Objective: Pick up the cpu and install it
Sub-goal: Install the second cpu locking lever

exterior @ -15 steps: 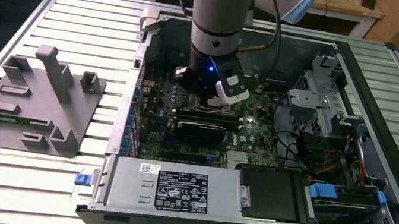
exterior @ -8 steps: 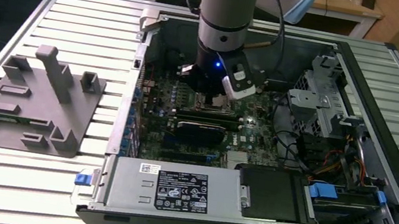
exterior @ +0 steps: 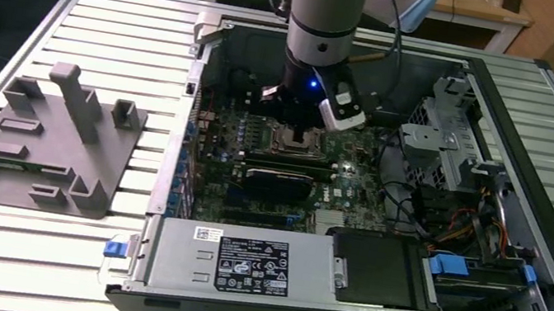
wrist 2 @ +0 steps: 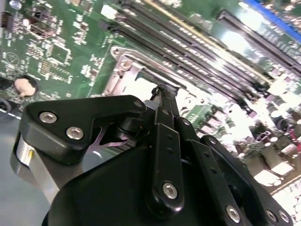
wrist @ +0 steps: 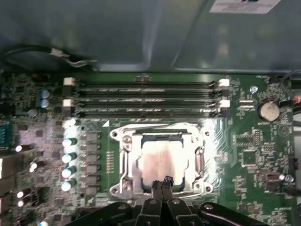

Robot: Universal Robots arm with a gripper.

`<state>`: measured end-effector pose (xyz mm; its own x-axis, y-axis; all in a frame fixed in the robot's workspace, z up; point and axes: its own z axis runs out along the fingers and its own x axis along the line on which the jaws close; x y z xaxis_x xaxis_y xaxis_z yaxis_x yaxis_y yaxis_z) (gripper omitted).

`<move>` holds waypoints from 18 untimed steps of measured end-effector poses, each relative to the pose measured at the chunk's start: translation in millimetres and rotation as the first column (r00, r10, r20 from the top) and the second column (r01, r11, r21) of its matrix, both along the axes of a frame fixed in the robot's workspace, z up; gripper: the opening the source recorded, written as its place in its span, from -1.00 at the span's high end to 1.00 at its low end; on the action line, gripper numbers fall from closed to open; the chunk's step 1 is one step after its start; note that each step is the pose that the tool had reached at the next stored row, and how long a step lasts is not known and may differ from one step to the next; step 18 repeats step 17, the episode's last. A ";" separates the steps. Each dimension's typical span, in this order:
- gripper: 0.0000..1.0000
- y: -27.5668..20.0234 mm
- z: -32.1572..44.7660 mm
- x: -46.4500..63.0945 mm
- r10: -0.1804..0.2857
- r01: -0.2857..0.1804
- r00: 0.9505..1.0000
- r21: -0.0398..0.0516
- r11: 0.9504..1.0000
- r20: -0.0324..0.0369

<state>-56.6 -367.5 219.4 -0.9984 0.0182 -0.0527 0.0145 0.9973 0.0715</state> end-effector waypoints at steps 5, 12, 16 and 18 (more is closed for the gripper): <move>0.79 6.5 -0.2 8.6 -0.001 0.001 1.000 -0.004 1.000 0.000; 0.79 8.3 -0.6 6.4 0.000 0.000 1.000 -0.005 1.000 0.000; 0.79 8.4 -0.6 5.8 0.000 0.000 1.000 -0.005 1.000 0.000; 0.79 8.4 -0.6 5.8 0.000 0.000 1.000 -0.005 1.000 0.000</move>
